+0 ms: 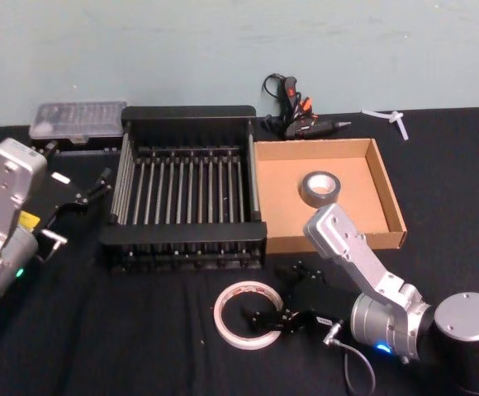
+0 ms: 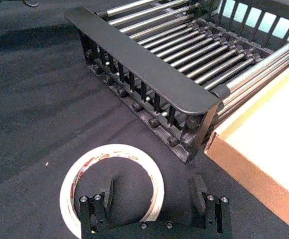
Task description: Pick up the white tape and place it into the black box , Pick up the silver tape and place it into the brown box.
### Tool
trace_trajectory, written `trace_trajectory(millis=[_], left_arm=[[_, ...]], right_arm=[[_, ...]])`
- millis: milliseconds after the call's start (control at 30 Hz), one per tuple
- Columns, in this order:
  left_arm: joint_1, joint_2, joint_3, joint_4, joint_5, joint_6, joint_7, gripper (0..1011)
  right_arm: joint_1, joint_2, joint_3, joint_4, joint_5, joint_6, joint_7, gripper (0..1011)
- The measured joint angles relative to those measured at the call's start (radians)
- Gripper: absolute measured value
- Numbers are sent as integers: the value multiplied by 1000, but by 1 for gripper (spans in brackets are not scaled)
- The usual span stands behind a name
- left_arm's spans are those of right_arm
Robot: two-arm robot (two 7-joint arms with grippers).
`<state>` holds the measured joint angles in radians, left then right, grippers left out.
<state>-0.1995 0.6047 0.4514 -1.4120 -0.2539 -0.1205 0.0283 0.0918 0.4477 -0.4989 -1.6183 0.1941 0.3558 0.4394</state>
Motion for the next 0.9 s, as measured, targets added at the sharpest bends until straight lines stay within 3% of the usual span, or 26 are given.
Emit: trace_trajectory(millis=[900], left_arm=[[0,0,0,0,0,0,0,1001]], right_arm=[[-2,-2,-1,8,-5,6,-2,1003]])
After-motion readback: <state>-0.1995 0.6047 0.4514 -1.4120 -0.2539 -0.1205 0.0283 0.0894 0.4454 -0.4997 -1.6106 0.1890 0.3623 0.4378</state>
